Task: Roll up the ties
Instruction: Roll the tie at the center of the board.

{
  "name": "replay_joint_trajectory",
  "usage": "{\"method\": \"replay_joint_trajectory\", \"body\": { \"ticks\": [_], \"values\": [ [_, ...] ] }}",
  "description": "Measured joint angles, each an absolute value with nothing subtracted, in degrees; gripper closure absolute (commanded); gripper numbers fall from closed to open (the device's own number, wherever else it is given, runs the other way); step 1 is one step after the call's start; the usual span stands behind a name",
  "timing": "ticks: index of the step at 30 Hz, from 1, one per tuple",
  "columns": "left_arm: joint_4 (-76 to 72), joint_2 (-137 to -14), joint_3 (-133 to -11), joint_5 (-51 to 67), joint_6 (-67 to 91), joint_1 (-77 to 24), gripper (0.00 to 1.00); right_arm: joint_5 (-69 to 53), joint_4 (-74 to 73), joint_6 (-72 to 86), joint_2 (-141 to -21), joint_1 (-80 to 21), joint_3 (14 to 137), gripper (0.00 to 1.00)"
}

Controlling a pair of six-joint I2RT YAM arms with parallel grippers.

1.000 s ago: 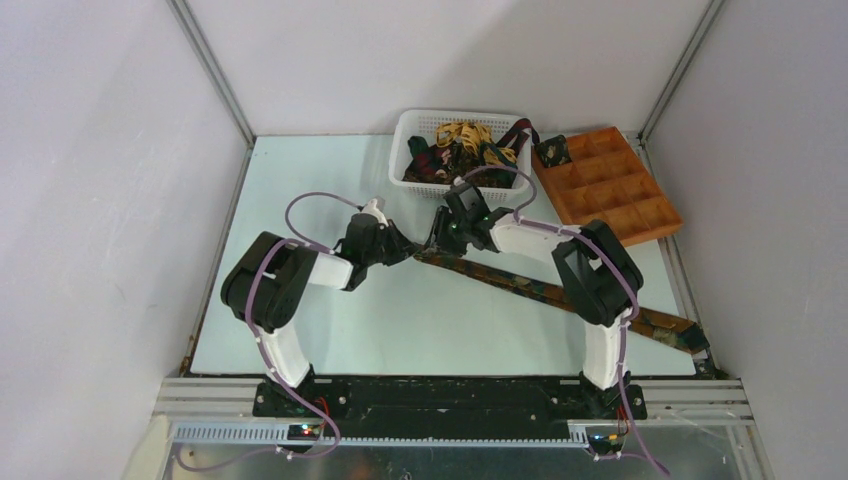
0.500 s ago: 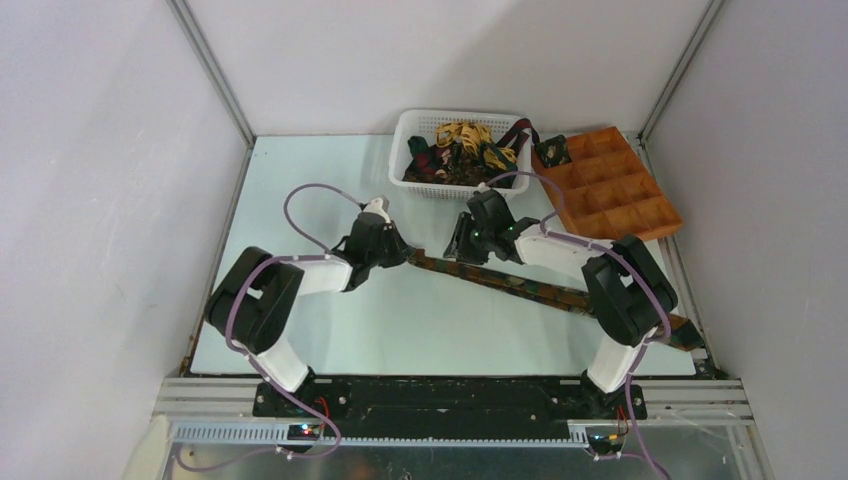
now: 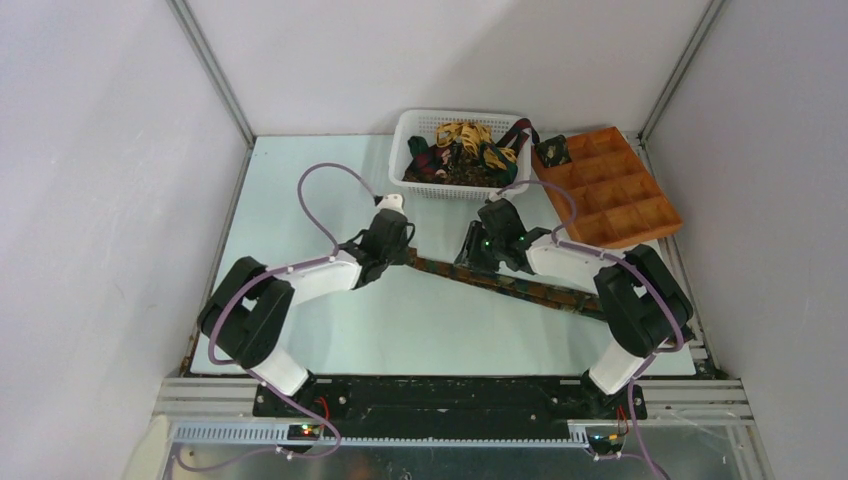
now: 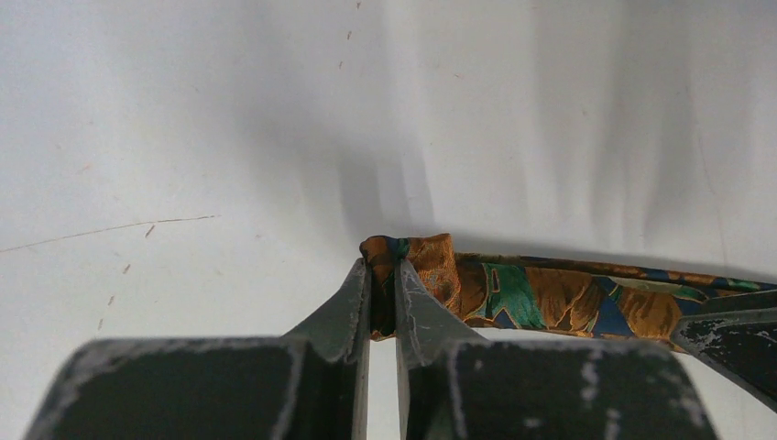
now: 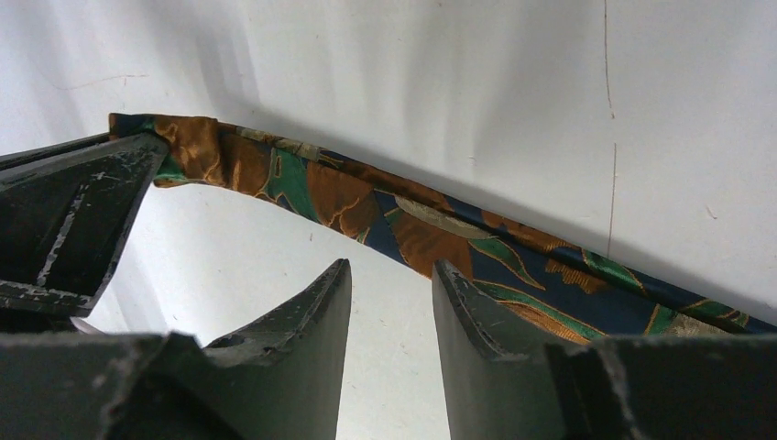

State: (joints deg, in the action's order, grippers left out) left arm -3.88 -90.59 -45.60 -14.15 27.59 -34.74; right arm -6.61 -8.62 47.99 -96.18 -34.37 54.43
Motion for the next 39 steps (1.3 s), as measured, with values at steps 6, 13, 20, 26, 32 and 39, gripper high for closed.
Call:
{"method": "replay_joint_trajectory", "body": {
  "ticks": [6, 13, 20, 26, 32, 39],
  "values": [
    [2.44, -90.52, -49.52, -20.34, 23.44, -38.79, 0.98, -6.17, -8.34, 47.99, -95.44, -34.24, 52.8, 0.59],
    [8.75, -91.72, -54.83, -28.18, 19.16, -43.68, 0.99, -6.02, -7.86, 47.99, -94.35, -33.82, 51.57, 0.59],
    [14.22, -97.58, -60.12, -35.57, 15.97, -47.22, 1.0, -5.69, -7.53, 48.07, -92.36, -33.1, 49.01, 0.59],
    [18.2, -102.45, -63.75, -40.62, 13.58, -50.22, 1.0, -4.64, -7.57, 48.29, -87.37, -31.44, 46.37, 0.59],
    [20.99, -105.19, -66.3, -44.56, 11.75, -52.05, 1.0, -3.77, -7.51, 48.45, -83.02, -29.85, 44.86, 0.59],
    [23.86, -108.53, -68.62, -48.99, 9.56, -54.26, 1.0, -3.36, -7.53, 48.69, -81.45, -28.71, 43.18, 0.59]
  ]
}}
